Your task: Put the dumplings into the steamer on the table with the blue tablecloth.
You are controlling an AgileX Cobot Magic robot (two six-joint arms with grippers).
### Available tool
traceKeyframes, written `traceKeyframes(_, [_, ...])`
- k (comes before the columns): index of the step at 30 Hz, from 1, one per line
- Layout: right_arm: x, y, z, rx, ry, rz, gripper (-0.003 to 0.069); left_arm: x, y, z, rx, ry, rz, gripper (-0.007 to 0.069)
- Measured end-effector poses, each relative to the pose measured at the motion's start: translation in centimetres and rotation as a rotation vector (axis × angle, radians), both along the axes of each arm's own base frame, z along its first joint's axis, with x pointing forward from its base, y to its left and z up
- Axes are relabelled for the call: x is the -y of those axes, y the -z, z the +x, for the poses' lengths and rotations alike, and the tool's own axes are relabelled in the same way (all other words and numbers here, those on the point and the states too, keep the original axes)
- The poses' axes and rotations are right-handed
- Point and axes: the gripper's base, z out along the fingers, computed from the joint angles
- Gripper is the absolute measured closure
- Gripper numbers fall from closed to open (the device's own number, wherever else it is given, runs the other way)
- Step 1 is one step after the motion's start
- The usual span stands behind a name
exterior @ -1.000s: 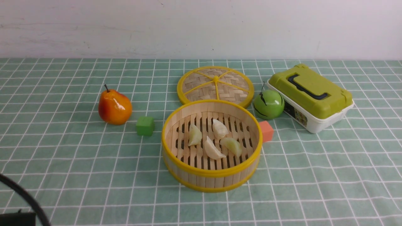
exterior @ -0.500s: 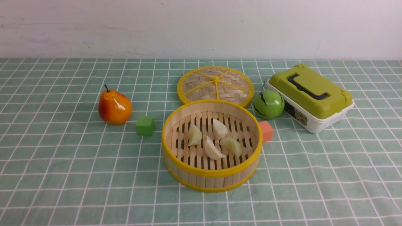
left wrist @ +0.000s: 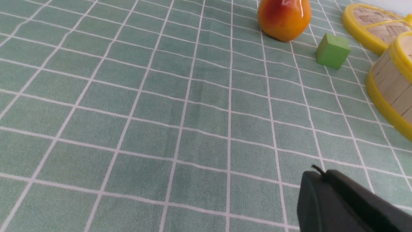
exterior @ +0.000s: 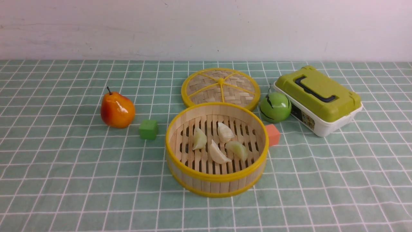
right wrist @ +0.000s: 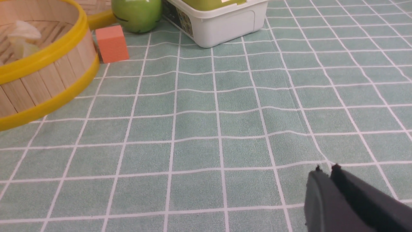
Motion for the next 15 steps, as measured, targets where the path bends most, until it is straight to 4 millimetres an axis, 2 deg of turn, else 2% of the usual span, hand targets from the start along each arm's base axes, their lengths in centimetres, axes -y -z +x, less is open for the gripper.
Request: traceKeyframes(15, [0.0,0.0,0.0,0.0,0.0,0.0,0.0608,0.0,0.08,-0.03,-0.01,0.0,0.0,0.0638])
